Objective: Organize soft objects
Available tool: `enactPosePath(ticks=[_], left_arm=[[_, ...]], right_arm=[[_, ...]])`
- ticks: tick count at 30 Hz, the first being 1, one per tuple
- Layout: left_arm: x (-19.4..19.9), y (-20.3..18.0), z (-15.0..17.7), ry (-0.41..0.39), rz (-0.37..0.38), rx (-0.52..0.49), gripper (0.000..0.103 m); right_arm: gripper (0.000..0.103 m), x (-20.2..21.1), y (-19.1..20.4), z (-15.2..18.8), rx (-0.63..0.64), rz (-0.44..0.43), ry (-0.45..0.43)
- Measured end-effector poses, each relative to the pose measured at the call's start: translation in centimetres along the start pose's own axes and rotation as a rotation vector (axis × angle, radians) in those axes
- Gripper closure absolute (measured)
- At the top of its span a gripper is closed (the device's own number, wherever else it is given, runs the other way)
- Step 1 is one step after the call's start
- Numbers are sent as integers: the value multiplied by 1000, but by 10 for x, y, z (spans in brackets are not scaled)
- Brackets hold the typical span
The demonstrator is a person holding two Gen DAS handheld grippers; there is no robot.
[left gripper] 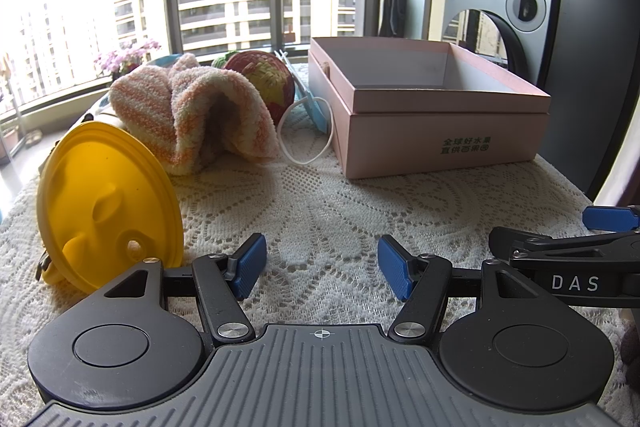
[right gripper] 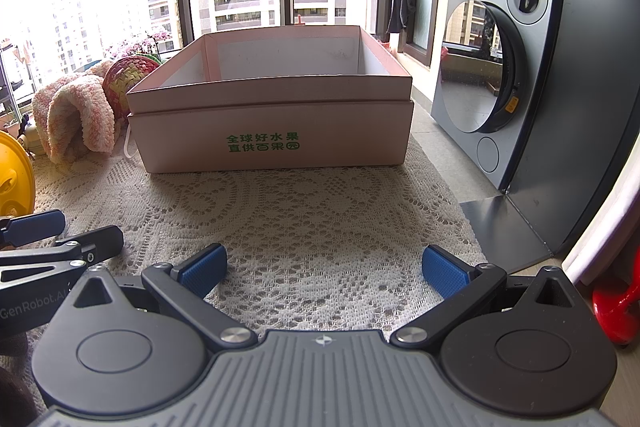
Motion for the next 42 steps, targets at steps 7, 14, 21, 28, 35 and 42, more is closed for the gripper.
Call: enactPosePath(ticks=[7,14,21,28,35,42], left_arm=[[0,0,0,0,-3,-4,36],[0,0,0,-1,-3,-4,36],[0,0,0,-1,-3,-4,36],[9,-1,-1,-32,63,6,42],[94,23,-34,-245,89,-32,39],[83,118,-46,-167,-109,40,43]], right_arm=[[0,0,0,0,0,0,0],[0,0,0,0,0,0,0],[0,0,0,0,0,0,0],[0,0,-1,0,15,-23,7],[0,-5,-2,-8,98,-121,100],[0,-6,-1,-7,98,-115,104]])
Point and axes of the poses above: each gripper's, at about its wrist camera, not at the fingertips, and x roughly against the way its jaws point, y to its left, z to its underside, the point moved 7 cm from there along -x, roughly the way its jaws point, and after that the axes turned 2 degrees about -y, right-handed, at the moved point
